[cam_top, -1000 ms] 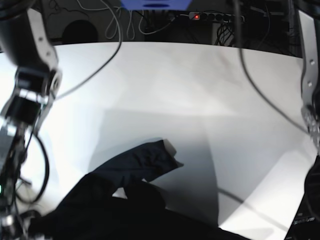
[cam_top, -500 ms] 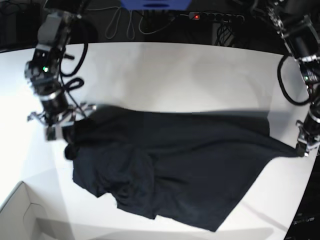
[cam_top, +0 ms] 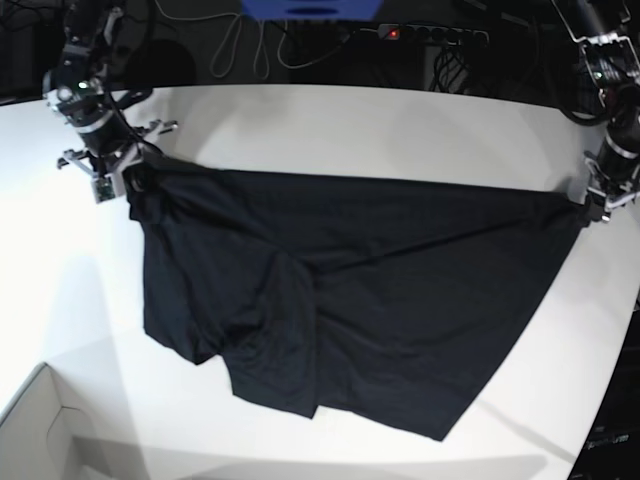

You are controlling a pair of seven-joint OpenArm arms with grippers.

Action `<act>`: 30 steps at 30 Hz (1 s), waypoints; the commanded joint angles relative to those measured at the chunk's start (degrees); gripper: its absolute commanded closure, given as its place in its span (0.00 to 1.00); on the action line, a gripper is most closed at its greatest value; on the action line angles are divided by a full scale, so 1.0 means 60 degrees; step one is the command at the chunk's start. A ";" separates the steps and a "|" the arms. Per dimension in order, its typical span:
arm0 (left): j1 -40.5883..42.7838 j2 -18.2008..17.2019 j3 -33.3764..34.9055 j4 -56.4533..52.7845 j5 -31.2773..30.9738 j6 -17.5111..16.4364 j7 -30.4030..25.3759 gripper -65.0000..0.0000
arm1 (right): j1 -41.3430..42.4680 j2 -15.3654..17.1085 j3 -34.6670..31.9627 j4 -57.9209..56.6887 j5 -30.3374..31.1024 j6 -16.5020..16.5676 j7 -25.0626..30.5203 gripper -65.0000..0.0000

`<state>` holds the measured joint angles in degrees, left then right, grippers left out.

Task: Layout the t-shirt on the table in an organized manner, then fold the t-shirt properly
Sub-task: 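Lay the shirt flat, pulling both grippers back toward the robot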

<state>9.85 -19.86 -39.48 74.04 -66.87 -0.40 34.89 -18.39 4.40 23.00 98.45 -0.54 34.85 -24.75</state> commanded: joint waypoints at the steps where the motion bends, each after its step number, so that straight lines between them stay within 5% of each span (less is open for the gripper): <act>1: 0.0154 -0.0200 -0.0181 0.0180 -0.0774 0.0016 -0.0109 1.00 | 0.0054 0.0079 0.0378 0.0155 0.0082 0.0177 0.0191 1.00; 4: 0.0593 -0.0258 -0.0298 0.0180 -0.1521 0.0016 -0.0094 1.00 | 0.0260 -0.0038 0.1082 0.0140 0.0082 0.0858 0.0177 1.00; 7: 0.0945 -0.0229 -0.0298 0.0561 -0.1741 0.0016 -0.0094 1.00 | 0.0260 -0.0038 0.1565 0.0111 0.0082 0.0858 0.0104 1.00; 15: 0.1414 0.0152 -0.0298 0.1382 -0.1771 0.0016 -0.0094 1.00 | -0.0033 -0.0214 0.1931 0.0184 0.0082 0.0858 0.0089 0.66; 24: 0.1429 0.0445 -0.0342 0.1469 -0.1785 0.0016 0.0712 1.00 | 0.1388 -0.0800 0.5170 0.0551 0.0082 0.0858 0.0089 0.60; 27: 0.1443 0.0460 -0.0342 0.1469 -0.1741 0.0016 0.0712 1.00 | 0.1798 -0.0741 0.4657 0.0609 0.0082 0.0858 0.0089 0.59; 30: 0.1443 0.0460 -0.0342 0.1469 -0.1741 0.0016 0.0712 1.00 | 0.2047 -0.0551 0.2986 0.0595 0.0067 0.0858 0.0089 0.59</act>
<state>18.55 -16.10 -41.12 81.87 -74.50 -0.80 39.22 -6.92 0.34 40.42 100.99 -1.30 39.68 -25.87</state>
